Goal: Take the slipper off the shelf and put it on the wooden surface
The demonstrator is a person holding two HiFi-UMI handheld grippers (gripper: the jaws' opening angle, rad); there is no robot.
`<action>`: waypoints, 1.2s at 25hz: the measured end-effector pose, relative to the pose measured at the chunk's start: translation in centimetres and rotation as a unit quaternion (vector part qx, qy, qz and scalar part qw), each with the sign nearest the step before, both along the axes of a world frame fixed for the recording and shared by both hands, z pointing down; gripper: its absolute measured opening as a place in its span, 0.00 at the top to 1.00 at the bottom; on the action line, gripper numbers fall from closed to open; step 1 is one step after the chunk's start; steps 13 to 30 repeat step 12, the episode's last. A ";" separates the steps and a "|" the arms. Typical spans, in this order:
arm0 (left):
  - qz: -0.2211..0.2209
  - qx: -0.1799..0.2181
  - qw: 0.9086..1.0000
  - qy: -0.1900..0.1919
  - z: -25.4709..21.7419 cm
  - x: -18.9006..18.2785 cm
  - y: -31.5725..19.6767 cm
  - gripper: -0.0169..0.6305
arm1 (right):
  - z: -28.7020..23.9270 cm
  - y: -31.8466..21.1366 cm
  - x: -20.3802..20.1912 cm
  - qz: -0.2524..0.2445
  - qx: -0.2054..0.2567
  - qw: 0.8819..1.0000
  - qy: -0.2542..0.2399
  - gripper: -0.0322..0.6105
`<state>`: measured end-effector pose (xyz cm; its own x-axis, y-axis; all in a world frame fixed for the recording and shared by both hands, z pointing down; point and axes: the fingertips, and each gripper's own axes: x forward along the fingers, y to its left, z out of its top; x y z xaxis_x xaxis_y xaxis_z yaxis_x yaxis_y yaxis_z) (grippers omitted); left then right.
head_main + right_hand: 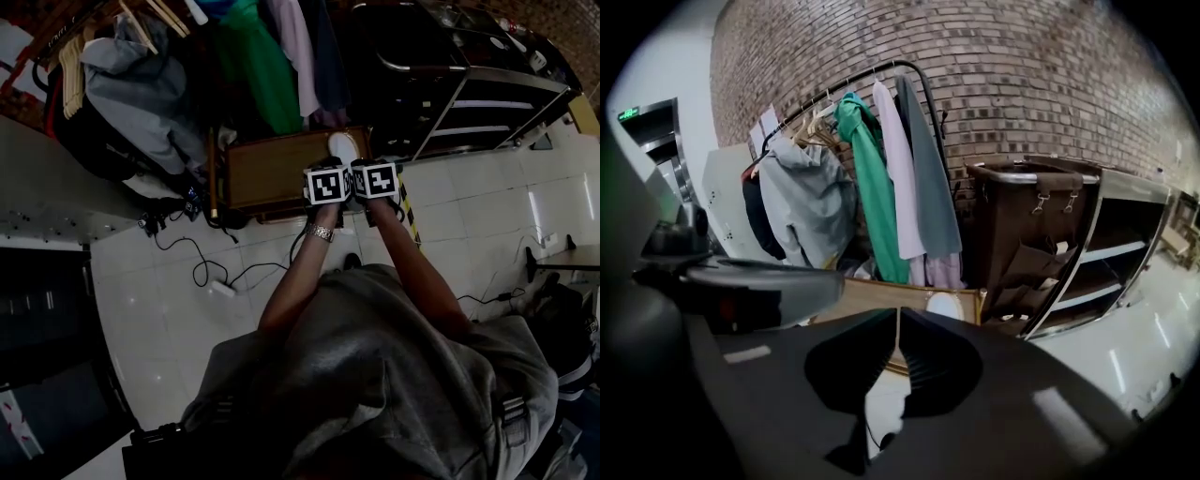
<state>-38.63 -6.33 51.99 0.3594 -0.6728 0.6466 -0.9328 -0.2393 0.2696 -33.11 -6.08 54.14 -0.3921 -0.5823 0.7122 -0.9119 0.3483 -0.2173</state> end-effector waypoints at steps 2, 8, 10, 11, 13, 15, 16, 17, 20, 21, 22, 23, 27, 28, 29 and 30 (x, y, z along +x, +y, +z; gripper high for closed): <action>-0.002 0.002 1.000 0.004 -0.1 -0.1 0.2 0.97 | -0.2 0.1 -0.3 -0.004 0.003 1.000 -0.004 0.95; -0.008 0.009 1.000 0.015 -0.2 -0.2 0.4 0.97 | -0.3 0.3 -0.4 -0.010 0.011 1.000 -0.003 0.95; -0.007 0.009 1.000 0.015 -0.2 -0.1 0.5 0.97 | -0.5 0.4 -0.5 -0.013 0.015 1.000 -0.005 0.95; -0.007 0.010 1.000 0.016 -0.2 0.0 0.5 0.97 | -0.6 0.4 -0.6 -0.015 0.017 1.000 -0.009 0.95; -0.006 0.010 1.000 0.017 -0.2 0.0 0.6 0.97 | -0.8 0.4 -0.8 -0.017 0.019 1.000 -0.014 0.95; -0.006 0.010 1.000 0.017 -0.2 0.0 0.6 0.97 | -0.8 0.4 -0.8 -0.017 0.019 1.000 -0.014 0.95; -0.006 0.010 1.000 0.017 -0.2 0.0 0.6 0.97 | -0.8 0.4 -0.8 -0.017 0.019 1.000 -0.014 0.95; -0.006 0.010 1.000 0.017 -0.2 0.0 0.6 0.97 | -0.8 0.4 -0.8 -0.017 0.019 1.000 -0.014 0.95; -0.006 0.010 1.000 0.017 -0.2 0.0 0.6 0.97 | -0.8 0.4 -0.8 -0.017 0.019 1.000 -0.014 0.95; -0.006 0.010 1.000 0.017 -0.2 0.0 0.6 0.97 | -0.8 0.4 -0.8 -0.017 0.019 1.000 -0.014 0.95; -0.006 0.010 1.000 0.017 -0.2 0.0 0.6 0.97 | -0.8 0.4 -0.8 -0.017 0.019 1.000 -0.014 0.95; -0.006 0.010 1.000 0.017 -0.2 0.0 0.6 0.97 | -0.8 0.4 -0.8 -0.017 0.019 1.000 -0.014 0.95; -0.006 0.010 1.000 0.017 -0.2 0.0 0.6 0.97 | -0.8 0.4 -0.8 -0.017 0.019 1.000 -0.014 0.95; -0.006 0.010 1.000 0.017 -0.2 0.0 0.6 0.97 | -0.8 0.4 -0.8 -0.017 0.019 1.000 -0.014 0.95; -0.006 0.010 1.000 0.017 -0.2 0.0 0.6 0.97 | -0.8 0.4 -0.8 -0.017 0.019 1.000 -0.014 0.95; -0.006 0.010 1.000 0.017 -0.2 0.0 0.6 0.97 | -0.8 0.4 -0.8 -0.017 0.019 1.000 -0.014 0.95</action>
